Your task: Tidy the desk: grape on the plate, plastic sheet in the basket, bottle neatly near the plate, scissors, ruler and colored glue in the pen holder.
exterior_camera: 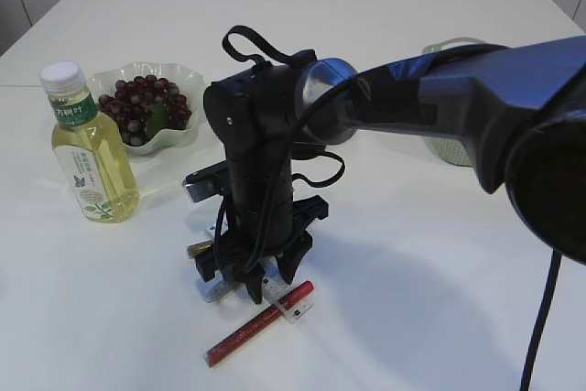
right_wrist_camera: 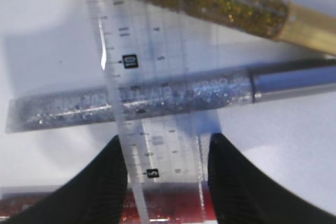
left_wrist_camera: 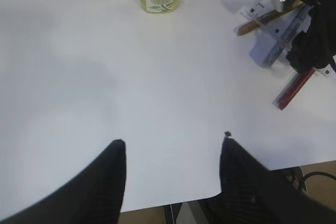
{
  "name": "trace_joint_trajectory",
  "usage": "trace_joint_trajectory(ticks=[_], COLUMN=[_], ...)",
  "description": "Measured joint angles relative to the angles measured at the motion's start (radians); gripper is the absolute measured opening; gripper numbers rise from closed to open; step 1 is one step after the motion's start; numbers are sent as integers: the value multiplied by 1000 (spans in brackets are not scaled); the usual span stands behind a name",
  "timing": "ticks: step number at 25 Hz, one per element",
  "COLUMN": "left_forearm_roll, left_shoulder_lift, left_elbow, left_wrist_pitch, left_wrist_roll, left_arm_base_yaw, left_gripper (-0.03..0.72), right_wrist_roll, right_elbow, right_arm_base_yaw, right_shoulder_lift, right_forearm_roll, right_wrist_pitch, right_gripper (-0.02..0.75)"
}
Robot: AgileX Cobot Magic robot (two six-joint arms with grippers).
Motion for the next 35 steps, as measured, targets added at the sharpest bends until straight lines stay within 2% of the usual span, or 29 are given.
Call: trace_joint_trajectory(ticks=[3,5,25,35], left_forearm_roll=[0,0,0,0], left_shoulder_lift=[0,0,0,0], left_elbow=[0,0,0,0], left_wrist_pitch=[0,0,0,0], left_wrist_roll=[0,0,0,0], left_arm_base_yaw=[0,0,0,0], left_gripper=[415,415,415,415], right_wrist_roll=[0,0,2,-39], right_elbow=[0,0,0,0], right_arm_base_yaw=[0,0,0,0], right_shoulder_lift=[0,0,-6,-119], right_forearm_roll=[0,0,-33,-55], right_wrist_pitch=[2,2,2,-34], right_gripper=[316,300,300,300])
